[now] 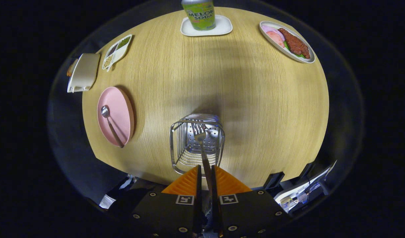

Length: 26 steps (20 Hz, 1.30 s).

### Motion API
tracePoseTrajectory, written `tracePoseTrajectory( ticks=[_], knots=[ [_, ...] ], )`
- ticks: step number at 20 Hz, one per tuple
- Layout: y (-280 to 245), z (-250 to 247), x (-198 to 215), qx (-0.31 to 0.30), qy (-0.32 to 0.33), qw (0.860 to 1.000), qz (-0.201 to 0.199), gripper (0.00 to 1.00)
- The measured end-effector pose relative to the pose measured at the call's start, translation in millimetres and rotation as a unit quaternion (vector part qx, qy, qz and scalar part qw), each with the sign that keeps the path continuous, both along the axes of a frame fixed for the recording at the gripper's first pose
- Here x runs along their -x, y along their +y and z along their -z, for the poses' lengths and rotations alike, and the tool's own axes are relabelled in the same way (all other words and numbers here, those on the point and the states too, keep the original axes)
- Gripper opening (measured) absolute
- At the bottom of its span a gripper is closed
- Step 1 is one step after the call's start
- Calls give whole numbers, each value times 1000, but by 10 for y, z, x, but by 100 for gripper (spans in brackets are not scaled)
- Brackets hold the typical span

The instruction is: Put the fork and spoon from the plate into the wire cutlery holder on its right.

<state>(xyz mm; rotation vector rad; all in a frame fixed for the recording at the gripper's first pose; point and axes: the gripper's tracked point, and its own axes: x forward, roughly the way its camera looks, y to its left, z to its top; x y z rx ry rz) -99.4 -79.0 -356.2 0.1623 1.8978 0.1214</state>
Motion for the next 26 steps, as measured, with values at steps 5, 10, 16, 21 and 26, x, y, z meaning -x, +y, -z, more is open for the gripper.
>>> tracePoseTrajectory(
  ticks=[5,10,16,21,26],
  knots=[
    [41,-106,-283,8,-123,992,-26,31],
    [320,-338,-559,-5,-259,964,-51,55],
    [826,-644,-826,-35,-389,918,-74,79],
    [1225,-956,-1102,-58,-493,865,-72,89],
    [1685,-1162,-1161,-96,-563,819,-58,93]
  ],
)
